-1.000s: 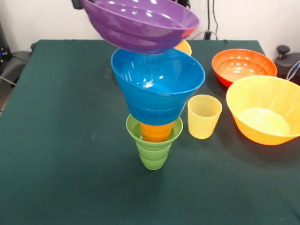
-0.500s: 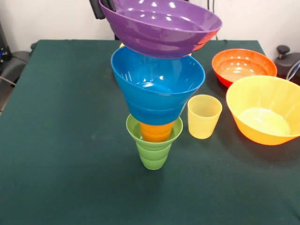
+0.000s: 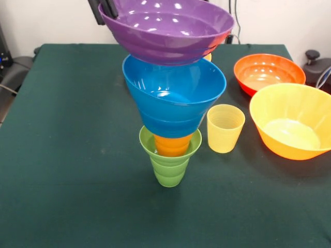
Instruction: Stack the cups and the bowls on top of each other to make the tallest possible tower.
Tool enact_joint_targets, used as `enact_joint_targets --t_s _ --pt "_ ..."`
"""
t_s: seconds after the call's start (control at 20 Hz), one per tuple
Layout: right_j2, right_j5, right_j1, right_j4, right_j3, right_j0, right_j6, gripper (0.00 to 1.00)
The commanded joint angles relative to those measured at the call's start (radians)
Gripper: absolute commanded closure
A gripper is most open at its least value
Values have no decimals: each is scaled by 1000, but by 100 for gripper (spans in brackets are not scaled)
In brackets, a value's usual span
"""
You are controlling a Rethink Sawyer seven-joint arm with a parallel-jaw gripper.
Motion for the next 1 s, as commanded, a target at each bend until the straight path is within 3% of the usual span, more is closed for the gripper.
enact_joint_targets --t_s 0.05,0.35,1.0 --pt "-13 1 144 25 -27 27 -36 100" --pt "-7 -34 193 7 -29 33 -32 100" --pt "19 -66 187 -11 34 0 -8 100"
